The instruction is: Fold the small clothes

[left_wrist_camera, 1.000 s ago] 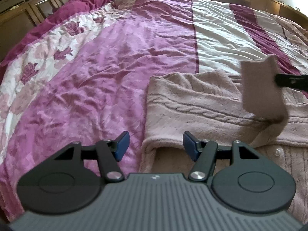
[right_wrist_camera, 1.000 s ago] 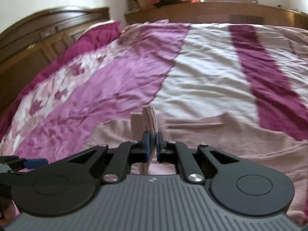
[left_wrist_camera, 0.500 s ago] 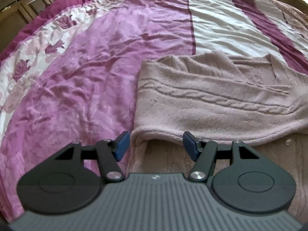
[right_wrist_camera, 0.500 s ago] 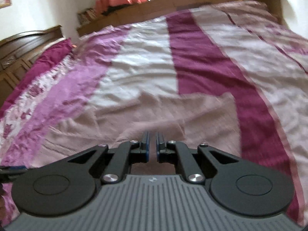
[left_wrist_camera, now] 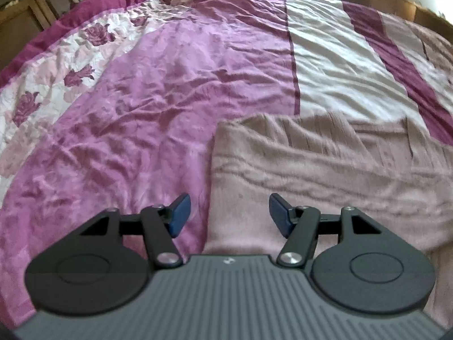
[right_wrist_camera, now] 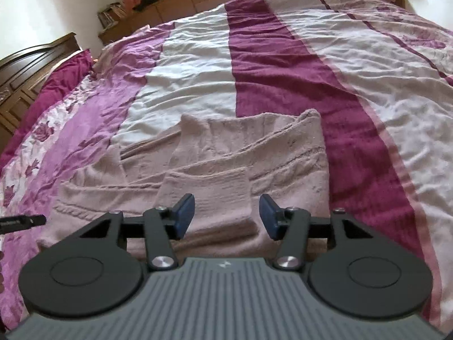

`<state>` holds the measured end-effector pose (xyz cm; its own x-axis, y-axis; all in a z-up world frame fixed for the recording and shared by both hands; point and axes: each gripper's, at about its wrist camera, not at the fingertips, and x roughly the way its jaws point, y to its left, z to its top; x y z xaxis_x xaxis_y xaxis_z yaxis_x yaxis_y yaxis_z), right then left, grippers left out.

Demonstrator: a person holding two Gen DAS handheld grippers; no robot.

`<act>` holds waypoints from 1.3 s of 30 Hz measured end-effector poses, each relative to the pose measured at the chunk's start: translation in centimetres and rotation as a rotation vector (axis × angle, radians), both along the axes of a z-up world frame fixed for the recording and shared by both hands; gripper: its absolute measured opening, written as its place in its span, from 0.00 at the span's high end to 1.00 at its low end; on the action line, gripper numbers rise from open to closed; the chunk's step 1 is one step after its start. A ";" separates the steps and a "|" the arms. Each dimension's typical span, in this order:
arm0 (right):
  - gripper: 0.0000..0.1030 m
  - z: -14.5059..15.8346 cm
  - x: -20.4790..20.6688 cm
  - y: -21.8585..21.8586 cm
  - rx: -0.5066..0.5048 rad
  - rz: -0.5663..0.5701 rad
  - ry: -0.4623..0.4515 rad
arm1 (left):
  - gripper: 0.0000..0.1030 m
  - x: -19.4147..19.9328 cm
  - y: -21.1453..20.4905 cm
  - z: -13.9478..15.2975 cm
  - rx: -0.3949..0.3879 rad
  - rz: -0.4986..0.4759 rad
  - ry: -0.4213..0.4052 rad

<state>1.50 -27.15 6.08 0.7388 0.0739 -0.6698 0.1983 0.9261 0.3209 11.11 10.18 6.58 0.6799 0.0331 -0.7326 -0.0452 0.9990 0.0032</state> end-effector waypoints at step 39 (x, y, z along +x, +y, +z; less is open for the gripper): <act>0.94 -1.9 1.8 -0.2 -0.098 -0.076 -0.052 | 0.87 4.5 2.7 -4.7 -0.126 0.110 -0.167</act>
<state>3.31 -27.32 4.16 0.7737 -0.0475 -0.6318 0.2542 0.9367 0.2408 15.64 12.87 1.89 0.7895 0.0291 -0.6130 -0.1430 0.9801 -0.1375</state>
